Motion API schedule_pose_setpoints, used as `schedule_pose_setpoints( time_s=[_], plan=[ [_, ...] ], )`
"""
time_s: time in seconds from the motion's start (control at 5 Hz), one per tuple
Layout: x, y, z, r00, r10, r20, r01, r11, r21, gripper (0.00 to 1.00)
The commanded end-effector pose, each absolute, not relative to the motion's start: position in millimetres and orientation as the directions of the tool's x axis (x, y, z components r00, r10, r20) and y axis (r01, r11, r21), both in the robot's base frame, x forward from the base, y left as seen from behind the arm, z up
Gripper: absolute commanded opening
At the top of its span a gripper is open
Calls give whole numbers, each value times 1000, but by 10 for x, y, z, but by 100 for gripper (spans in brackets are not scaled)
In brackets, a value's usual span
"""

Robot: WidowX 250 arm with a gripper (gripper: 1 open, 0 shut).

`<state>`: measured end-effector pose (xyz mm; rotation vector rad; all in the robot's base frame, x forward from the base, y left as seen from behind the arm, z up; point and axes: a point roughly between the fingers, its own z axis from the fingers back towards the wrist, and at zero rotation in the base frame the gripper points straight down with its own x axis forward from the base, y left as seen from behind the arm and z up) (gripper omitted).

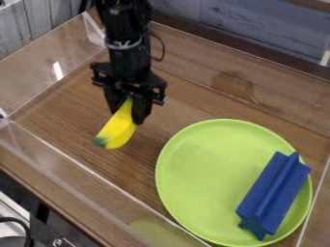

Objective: Remove the banana from inside the green plate and put it on the table

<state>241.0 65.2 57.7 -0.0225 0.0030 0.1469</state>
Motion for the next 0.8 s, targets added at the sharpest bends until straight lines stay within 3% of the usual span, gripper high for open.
schedule_pose_setpoints(
  time_s=[0.0,0.6],
  plan=[
    [2352,696,511,990,136,22,-136,991,-11,0],
    [2325,686,325,990,138,6,-137,990,-14,0]
  ],
)
